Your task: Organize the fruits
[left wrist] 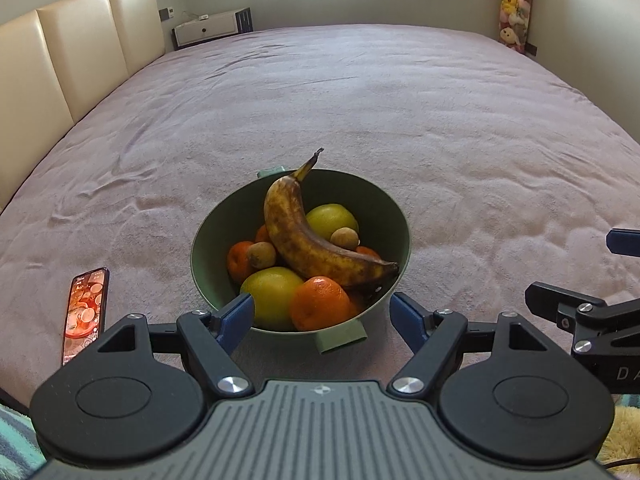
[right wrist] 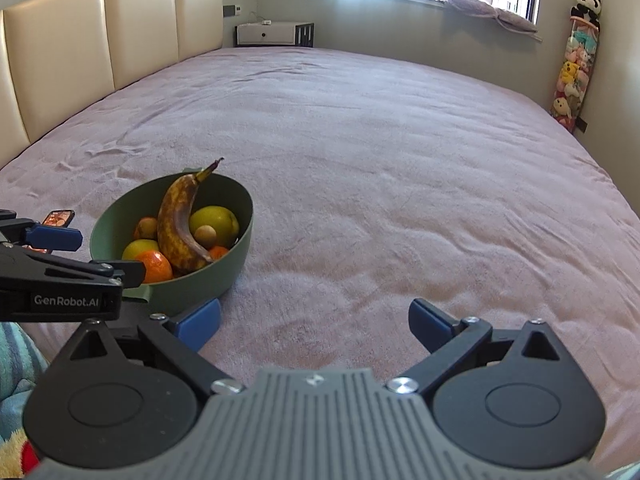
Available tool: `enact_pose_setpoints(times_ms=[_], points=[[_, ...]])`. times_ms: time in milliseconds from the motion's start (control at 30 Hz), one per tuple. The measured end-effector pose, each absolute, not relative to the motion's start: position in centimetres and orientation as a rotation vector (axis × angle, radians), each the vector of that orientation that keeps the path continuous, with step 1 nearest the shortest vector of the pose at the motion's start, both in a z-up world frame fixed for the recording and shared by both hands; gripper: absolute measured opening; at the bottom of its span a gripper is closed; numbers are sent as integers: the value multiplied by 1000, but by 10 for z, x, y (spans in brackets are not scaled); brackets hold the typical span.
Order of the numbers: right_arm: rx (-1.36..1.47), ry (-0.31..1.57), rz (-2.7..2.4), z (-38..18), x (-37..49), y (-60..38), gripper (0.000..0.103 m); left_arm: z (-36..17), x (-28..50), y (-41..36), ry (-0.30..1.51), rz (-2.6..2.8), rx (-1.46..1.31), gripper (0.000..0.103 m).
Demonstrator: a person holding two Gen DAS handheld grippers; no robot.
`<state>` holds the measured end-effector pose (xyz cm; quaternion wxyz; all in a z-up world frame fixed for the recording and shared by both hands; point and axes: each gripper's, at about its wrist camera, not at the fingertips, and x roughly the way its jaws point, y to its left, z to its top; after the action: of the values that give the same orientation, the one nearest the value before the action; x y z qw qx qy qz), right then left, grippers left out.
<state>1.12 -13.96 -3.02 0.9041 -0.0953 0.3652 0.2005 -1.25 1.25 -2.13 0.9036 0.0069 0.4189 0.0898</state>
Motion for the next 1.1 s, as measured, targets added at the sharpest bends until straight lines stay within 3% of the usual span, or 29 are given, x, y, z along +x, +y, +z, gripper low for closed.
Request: enact_pose_setpoints(times_ms=[1100], points=[[-150,770,416,-34,16,-142,97,-16,-13,13,838,191,38,90]])
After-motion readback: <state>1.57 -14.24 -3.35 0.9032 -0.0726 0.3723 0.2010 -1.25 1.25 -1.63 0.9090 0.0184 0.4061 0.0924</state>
